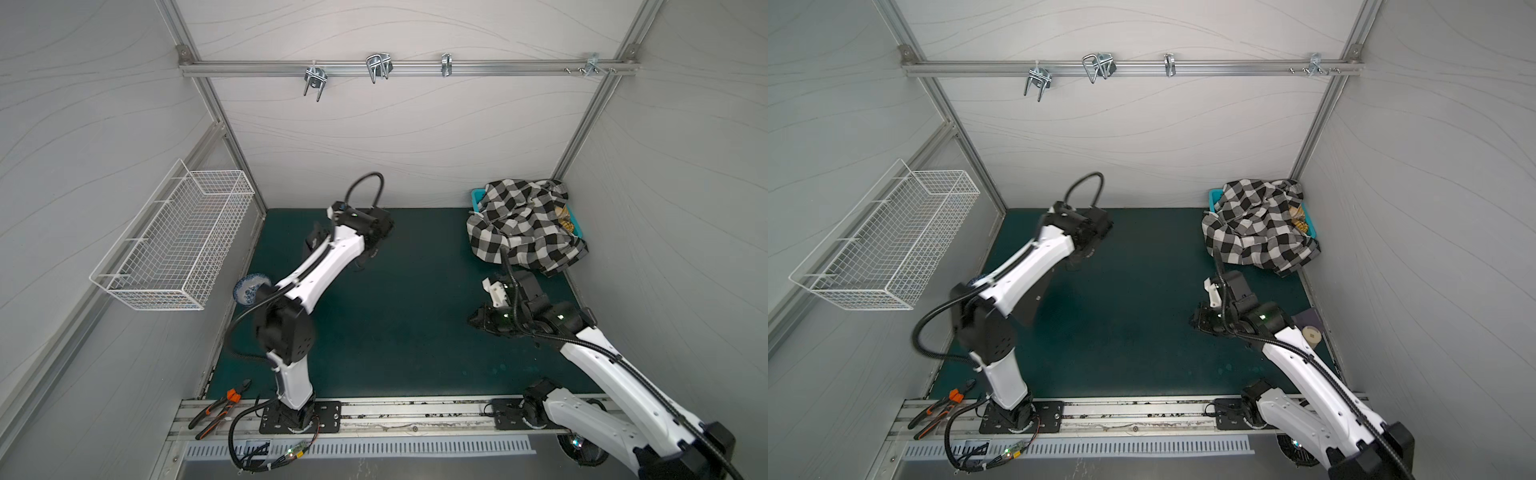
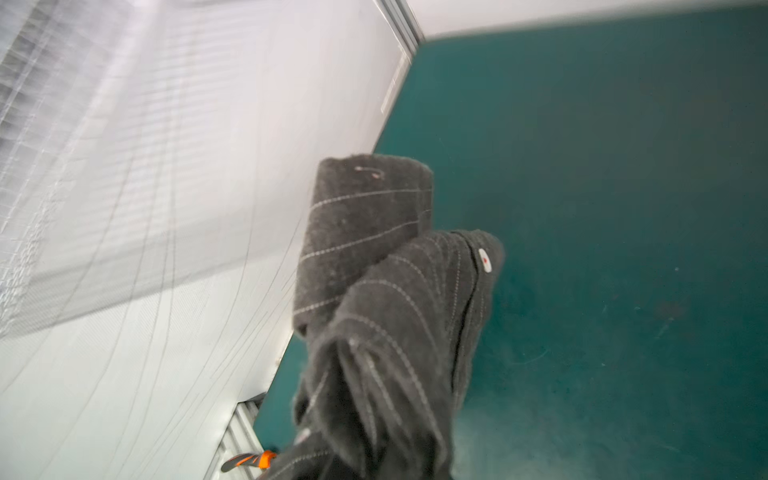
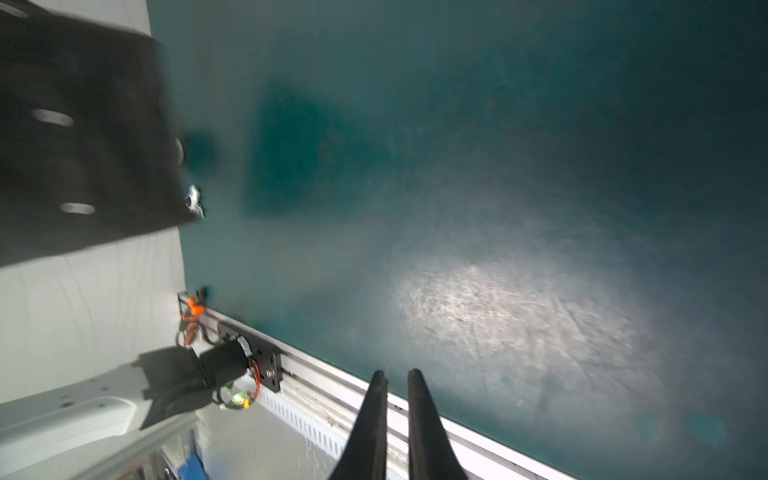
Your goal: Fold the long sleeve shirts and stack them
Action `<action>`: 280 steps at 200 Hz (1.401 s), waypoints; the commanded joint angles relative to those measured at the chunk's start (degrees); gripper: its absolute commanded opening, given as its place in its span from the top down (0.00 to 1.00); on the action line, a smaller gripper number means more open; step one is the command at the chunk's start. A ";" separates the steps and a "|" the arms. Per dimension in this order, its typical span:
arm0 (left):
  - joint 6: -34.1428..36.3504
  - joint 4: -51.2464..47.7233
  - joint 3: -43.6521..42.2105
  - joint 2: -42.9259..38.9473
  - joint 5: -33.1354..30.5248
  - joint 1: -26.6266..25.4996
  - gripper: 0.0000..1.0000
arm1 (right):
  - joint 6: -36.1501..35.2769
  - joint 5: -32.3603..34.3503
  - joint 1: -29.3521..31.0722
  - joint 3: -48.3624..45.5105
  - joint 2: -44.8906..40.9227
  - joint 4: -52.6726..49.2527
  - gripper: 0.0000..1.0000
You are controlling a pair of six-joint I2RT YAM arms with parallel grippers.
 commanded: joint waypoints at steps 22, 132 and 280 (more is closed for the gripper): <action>-24.23 -18.60 27.38 28.74 3.50 -15.36 0.73 | -3.39 -5.91 -7.33 -1.89 -8.58 -8.98 0.79; 2.00 28.13 -23.44 -17.96 49.94 8.03 0.36 | -4.44 0.75 6.31 10.42 9.86 -8.37 0.56; 1.89 48.74 -53.10 -23.53 75.18 13.47 0.64 | -6.69 -6.59 6.80 53.38 70.99 -0.01 0.50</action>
